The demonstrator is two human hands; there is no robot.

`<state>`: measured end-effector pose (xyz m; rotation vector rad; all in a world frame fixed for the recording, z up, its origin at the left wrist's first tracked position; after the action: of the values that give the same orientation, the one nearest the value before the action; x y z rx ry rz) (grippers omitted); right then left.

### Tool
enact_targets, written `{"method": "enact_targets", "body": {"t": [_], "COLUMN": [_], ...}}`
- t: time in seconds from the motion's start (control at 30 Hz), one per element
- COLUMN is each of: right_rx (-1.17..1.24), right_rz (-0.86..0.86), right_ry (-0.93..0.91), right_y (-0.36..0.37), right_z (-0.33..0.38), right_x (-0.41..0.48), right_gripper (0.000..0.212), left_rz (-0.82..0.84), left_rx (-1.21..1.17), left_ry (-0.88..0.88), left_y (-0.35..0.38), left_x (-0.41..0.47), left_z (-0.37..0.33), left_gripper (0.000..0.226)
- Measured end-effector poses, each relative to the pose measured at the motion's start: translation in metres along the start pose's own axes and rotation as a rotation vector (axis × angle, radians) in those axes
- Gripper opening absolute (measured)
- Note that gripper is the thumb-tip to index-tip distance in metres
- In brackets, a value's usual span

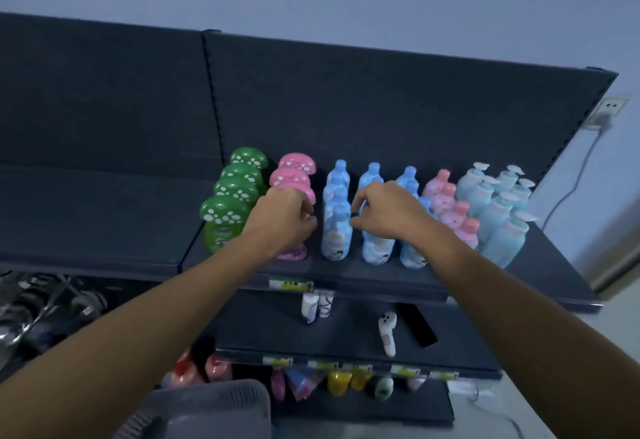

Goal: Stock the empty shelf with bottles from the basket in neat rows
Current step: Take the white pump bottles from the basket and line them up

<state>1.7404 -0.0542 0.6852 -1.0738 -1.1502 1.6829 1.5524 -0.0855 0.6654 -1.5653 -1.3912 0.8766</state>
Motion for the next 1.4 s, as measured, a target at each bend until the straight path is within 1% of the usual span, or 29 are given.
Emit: {"method": "enact_targets", "body": {"t": [0.07,0.17,0.3,0.37,0.5,0.57,0.7,0.83,0.9,0.97,1.07,1.2,1.3,1.4], "right_rx": [0.015,0.029,0.044,0.036,0.039,0.059,0.072,0.091,0.086,0.07,0.024,-0.073,-0.124,-0.144], "right_rz": [0.031,0.069,0.146,0.197,0.358,0.43,0.525,0.657,0.712,0.777,0.841,0.928,0.953,0.944], "right_ry": [-0.007,-0.032,-0.072,-0.064,-0.03,-0.007,0.029,0.018,0.012,0.014,-0.006,-0.055,-0.101,-0.106], "right_y": [0.022,0.051,0.098,0.124,0.198,0.239,0.32,0.403,0.443,0.479,0.523,0.564,0.58,0.586], "right_z": [0.023,0.05,0.078,0.087,0.099,0.102,0.111,0.12,0.124,0.129,0.135,0.142,0.146,0.147], "right_x": [-0.007,-0.015,-0.018,-0.018,-0.02,-0.024,-0.032,-0.04,-0.044,-0.049,-0.057,-0.066,-0.072,-0.071], "right_gripper": [0.02,0.018,0.021,0.024,0.027,0.03,0.026,0.033,0.034,0.029,0.023,0.029,0.027,0.027], "left_rz": [0.043,0.108,0.186,0.225,0.367,0.435,0.557,0.707,0.765,0.822,0.93,1.02,1.033,0.988], "left_rx": [-0.018,-0.046,-0.049,-0.073,-0.118,-0.137,-0.147,-0.194,-0.195,-0.178,-0.117,-0.101,-0.113,-0.143], "left_ry": [-0.009,-0.051,-0.118,-0.16,-0.271,-0.295,-0.352,-0.421,-0.436,-0.443,-0.398,-0.374,-0.359,-0.364], "left_y": [0.004,0.016,0.044,0.062,0.118,0.152,0.223,0.293,0.321,0.344,0.373,0.399,0.409,0.412], "left_x": [-0.02,-0.048,-0.079,-0.093,-0.125,-0.143,-0.182,-0.219,-0.232,-0.244,-0.259,-0.277,-0.286,-0.286], "left_z": [0.023,0.057,0.104,0.124,0.169,0.188,0.221,0.247,0.258,0.268,0.279,0.286,0.288,0.291], "left_gripper": [0.015,0.017,0.018,0.02,0.021,0.021,0.019,0.024,0.026,0.03,0.036,0.035,0.033,0.031]}}
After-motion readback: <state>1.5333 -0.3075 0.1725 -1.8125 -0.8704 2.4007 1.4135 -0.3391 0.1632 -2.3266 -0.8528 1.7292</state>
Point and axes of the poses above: each hand's wrist, its own x-axis towards the middle knuckle, its own y-axis out of the palm, z = x × y, the point moved 3 cm from there along x, towards the middle knuckle, and after that the axes turned 14 degrees about z, right-handed, at the moved point
